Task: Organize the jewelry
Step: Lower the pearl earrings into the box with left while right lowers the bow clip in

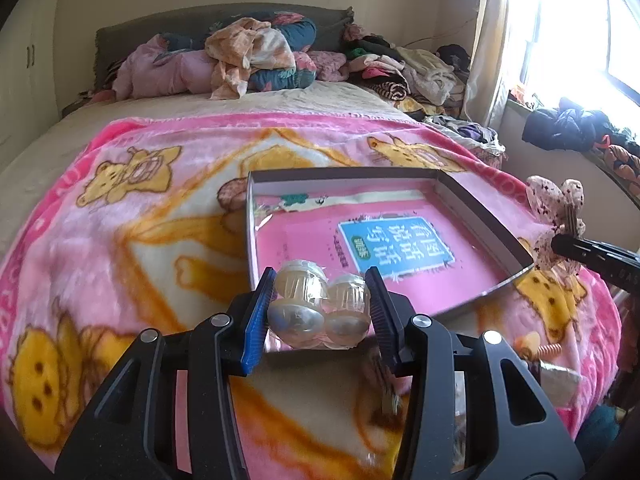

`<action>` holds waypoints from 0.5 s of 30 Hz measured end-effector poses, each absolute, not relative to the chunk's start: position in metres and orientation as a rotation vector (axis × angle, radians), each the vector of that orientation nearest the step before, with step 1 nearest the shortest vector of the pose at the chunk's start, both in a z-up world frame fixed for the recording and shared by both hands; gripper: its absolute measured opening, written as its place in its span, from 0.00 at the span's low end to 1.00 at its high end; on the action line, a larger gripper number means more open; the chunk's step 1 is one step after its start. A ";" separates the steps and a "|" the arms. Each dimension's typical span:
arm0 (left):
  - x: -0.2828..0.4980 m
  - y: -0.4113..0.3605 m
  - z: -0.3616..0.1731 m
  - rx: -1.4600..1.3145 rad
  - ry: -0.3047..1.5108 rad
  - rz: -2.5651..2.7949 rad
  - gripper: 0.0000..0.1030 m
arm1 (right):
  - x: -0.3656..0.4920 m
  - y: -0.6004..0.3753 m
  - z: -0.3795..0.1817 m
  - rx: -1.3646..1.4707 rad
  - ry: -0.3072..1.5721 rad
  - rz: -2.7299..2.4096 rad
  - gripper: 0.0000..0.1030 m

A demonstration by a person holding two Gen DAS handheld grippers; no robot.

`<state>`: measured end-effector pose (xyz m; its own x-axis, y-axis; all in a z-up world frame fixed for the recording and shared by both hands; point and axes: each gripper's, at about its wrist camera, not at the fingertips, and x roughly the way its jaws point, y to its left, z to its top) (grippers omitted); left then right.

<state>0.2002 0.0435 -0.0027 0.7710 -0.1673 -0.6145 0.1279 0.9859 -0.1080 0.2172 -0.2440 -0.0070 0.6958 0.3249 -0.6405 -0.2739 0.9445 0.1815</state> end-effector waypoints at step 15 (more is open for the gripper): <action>0.251 0.032 -0.031 -0.046 0.751 -0.195 0.36 | 0.281 -0.206 -0.024 0.035 0.815 0.389 0.19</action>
<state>0.2515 0.0316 -0.0314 0.7135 -0.1928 -0.6736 0.1598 0.9808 -0.1114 0.2811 -0.2064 -0.0238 0.6188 0.3516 -0.7025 -0.3250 0.9287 0.1784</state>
